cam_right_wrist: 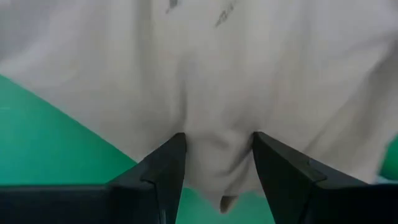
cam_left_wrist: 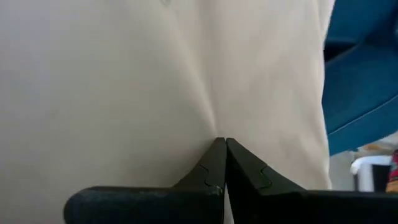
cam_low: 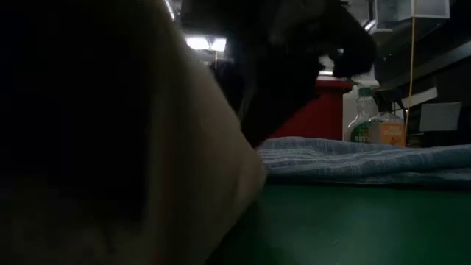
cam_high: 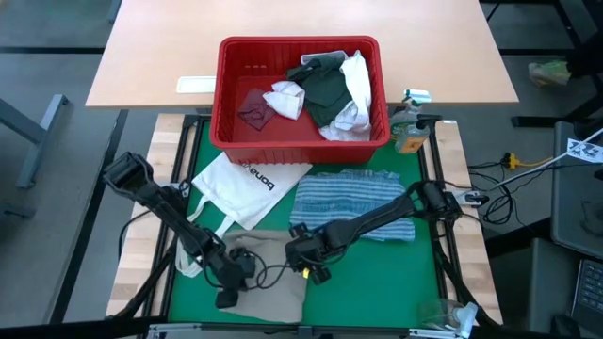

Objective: Fold Laundry from Bin
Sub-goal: Fold the brown shorts

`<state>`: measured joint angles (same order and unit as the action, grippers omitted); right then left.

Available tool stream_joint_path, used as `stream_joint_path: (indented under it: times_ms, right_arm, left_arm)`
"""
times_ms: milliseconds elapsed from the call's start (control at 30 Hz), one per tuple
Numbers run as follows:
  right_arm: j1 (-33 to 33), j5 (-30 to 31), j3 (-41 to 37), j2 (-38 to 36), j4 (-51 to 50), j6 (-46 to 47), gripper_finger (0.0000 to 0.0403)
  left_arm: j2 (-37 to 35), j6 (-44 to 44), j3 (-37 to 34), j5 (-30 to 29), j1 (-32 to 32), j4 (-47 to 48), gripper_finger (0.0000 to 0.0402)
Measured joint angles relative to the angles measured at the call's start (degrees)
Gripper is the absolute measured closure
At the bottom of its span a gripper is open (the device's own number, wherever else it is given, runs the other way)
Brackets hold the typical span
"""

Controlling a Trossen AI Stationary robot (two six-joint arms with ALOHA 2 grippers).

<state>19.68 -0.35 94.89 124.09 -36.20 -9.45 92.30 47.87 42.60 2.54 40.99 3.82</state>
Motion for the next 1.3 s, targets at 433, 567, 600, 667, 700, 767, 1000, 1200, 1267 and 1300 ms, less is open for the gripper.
stream_joint_path:
  times_ms: [433, 567, 600, 667, 700, 767, 1000, 1200, 1267, 1300]
  right_arm:
    - [-0.68, -1.21, 0.00, -2.56, -0.62, 0.00, 0.0215]
    - [-0.63, -1.16, 0.00, -4.69, -0.51, 0.00, 0.0215]
    - [-0.63, -1.16, -0.01, -5.11, -0.50, 0.00, 0.0215]
    - [-0.63, -1.13, 0.00, -5.58, -0.44, 0.00, 0.0215]
    - [-0.65, -0.68, 0.00, -5.59, -0.39, -0.01, 0.0215]
    - [-0.67, 1.16, -0.02, -5.59, -0.43, -0.05, 0.0215]
    - [-1.29, 6.39, -0.11, -3.98, 0.19, 0.02, 0.0215]
    - [-2.91, 5.24, -0.09, -1.26, 0.57, 0.24, 0.0215]
    - [-3.57, 4.80, -0.11, -0.01, 0.77, 0.25, 0.0215]
    - [-3.82, 4.75, -0.09, 0.57, 0.57, 0.29, 0.0215]
  left_arm:
    - [-2.42, 1.27, 0.03, -0.57, 2.56, 0.18, 0.0401]
    - [-6.58, 1.18, 0.43, -2.96, 2.44, 0.23, 0.0401]
    - [-7.66, 1.14, 0.43, -4.12, 2.36, 0.64, 0.0401]
    - [-9.82, 1.07, 0.46, -7.22, 2.20, 1.71, 0.0401]
    - [-10.66, 1.06, 0.48, -9.42, 2.05, 2.54, 0.0401]
    - [-12.00, 1.26, 0.49, -15.27, 1.49, 5.26, 0.0401]
    - [-12.30, 7.60, 0.49, -26.49, -3.13, 21.08, 0.0401]
    - [-10.88, 10.12, -2.14, -27.57, -6.70, 25.19, 0.0401]
    - [-10.20, 10.28, -3.60, -27.50, -7.35, 24.01, 0.0401]
    - [-9.85, 10.28, -4.30, -27.49, -7.58, 23.10, 0.0401]
